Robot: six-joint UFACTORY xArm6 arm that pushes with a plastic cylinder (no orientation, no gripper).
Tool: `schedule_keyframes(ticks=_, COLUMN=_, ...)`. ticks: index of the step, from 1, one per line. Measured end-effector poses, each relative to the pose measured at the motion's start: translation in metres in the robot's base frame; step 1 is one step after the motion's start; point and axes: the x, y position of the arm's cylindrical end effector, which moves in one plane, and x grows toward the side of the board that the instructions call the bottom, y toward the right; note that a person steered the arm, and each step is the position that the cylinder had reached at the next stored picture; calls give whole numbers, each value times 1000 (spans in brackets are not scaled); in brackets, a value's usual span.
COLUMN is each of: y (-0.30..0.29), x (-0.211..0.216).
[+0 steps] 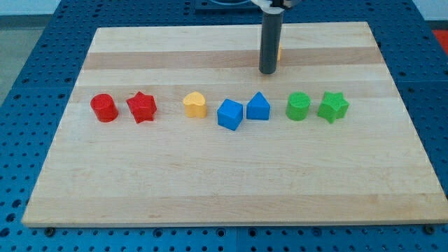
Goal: Move the yellow hexagon towards top center side of board
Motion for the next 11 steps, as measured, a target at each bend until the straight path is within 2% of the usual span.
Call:
schedule_keyframes(ticks=1, y=40, x=-1)
schedule_keyframes(ticks=3, y=61, x=-21)
schedule_keyframes(ticks=4, y=45, x=-38)
schedule_keyframes(ticks=5, y=4, x=-47)
schedule_keyframes(ticks=11, y=-106, x=-40)
